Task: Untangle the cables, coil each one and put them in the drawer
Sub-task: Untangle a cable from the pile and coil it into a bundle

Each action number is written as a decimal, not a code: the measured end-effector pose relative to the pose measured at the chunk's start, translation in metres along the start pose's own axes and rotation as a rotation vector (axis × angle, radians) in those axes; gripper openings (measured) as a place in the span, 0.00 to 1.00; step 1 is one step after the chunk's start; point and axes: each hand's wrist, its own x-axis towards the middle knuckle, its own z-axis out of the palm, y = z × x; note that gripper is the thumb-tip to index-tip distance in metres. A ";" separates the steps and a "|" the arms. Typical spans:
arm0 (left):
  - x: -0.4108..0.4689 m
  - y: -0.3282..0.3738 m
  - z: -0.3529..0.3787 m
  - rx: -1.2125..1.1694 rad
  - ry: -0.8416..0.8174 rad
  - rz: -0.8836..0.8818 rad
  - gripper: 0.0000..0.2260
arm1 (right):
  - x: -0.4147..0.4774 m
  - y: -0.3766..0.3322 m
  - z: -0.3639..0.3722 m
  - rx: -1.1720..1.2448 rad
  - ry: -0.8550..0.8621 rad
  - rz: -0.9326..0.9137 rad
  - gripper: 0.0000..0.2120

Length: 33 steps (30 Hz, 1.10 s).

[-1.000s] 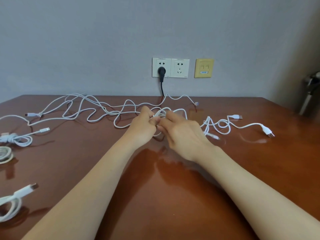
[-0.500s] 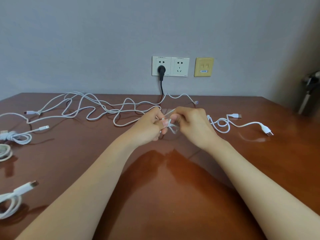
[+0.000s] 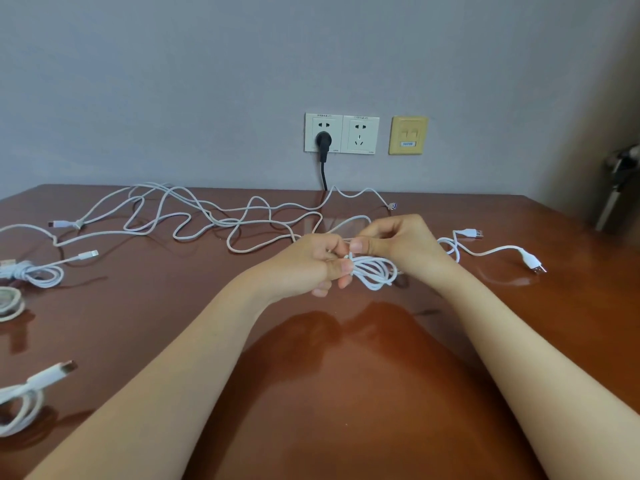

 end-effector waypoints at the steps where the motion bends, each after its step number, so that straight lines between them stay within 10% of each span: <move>1: 0.000 0.001 0.002 -0.042 0.003 0.004 0.08 | 0.000 0.001 -0.001 0.075 -0.042 0.055 0.04; 9: 0.001 0.006 -0.003 -0.335 0.179 0.028 0.10 | 0.002 0.016 0.011 0.134 -0.065 0.169 0.18; 20: 0.008 0.002 -0.014 -0.333 0.453 0.081 0.05 | -0.008 0.000 0.039 -0.597 -0.052 -0.183 0.17; 33: 0.008 -0.010 -0.014 0.410 0.345 0.048 0.05 | -0.011 -0.008 0.025 -0.886 0.137 -0.450 0.09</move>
